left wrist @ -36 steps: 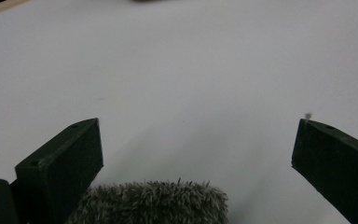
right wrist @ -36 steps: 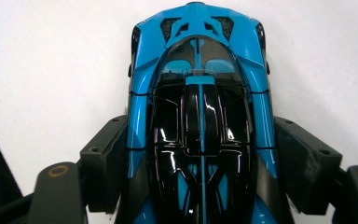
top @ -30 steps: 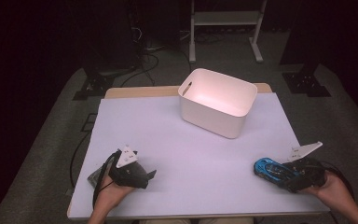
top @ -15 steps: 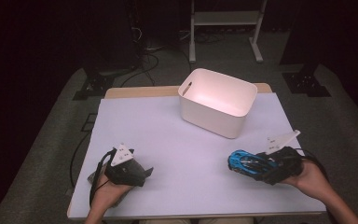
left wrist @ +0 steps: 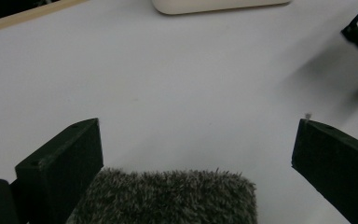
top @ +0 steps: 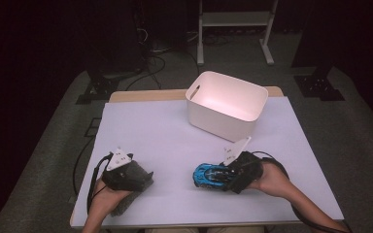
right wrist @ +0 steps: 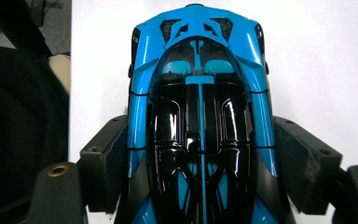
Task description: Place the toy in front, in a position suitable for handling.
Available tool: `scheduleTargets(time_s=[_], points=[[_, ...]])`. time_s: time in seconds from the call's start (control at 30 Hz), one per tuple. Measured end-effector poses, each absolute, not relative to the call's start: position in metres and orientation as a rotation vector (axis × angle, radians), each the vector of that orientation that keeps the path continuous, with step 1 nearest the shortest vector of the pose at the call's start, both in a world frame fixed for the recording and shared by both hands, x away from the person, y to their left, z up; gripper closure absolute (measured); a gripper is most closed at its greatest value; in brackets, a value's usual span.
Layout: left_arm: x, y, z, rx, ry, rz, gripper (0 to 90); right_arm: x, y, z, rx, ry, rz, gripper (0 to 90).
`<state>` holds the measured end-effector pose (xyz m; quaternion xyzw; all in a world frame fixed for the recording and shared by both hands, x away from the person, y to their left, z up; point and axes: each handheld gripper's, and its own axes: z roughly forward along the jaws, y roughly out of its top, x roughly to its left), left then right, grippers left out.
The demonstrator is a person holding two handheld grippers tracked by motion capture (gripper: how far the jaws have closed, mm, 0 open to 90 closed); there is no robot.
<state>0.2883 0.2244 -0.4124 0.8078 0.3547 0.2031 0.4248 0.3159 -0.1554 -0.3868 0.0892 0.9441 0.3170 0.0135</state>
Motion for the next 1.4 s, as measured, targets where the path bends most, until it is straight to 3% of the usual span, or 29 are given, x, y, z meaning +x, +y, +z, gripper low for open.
scheduleTargets(time_s=[0.2, 0.47, 0.63, 0.9, 1.3, 1.4], points=[[0.289, 0.226, -0.415, 2.051, 0.881, 0.482, 1.5, 0.323, -0.128, -0.416, 0.219, 2.994, 0.925, 25.1], [0.29, 0.223, -0.419, 2.088, 0.87, 0.464, 1.5, 0.325, -0.125, -0.44, 0.187, 3.017, 0.893, 25.0], [0.29, 0.22, -0.421, 2.121, 0.844, 0.442, 3.7, 0.325, -0.129, -0.444, 0.193, 3.007, 0.933, 24.5], [0.289, 0.218, -0.422, 2.15, 0.819, 0.413, 5.5, 0.326, -0.143, -0.433, 0.286, 2.965, 1.055, 16.3], [0.288, 0.217, -0.422, 2.193, 0.774, 0.392, 10.1, 0.316, -0.182, -0.435, 0.373, 2.939, 1.05, 16.0], [0.286, 0.219, -0.421, 2.216, 0.756, 0.379, 15.3, 0.316, -0.188, -0.44, 0.384, 2.941, 1.059, 16.1]])
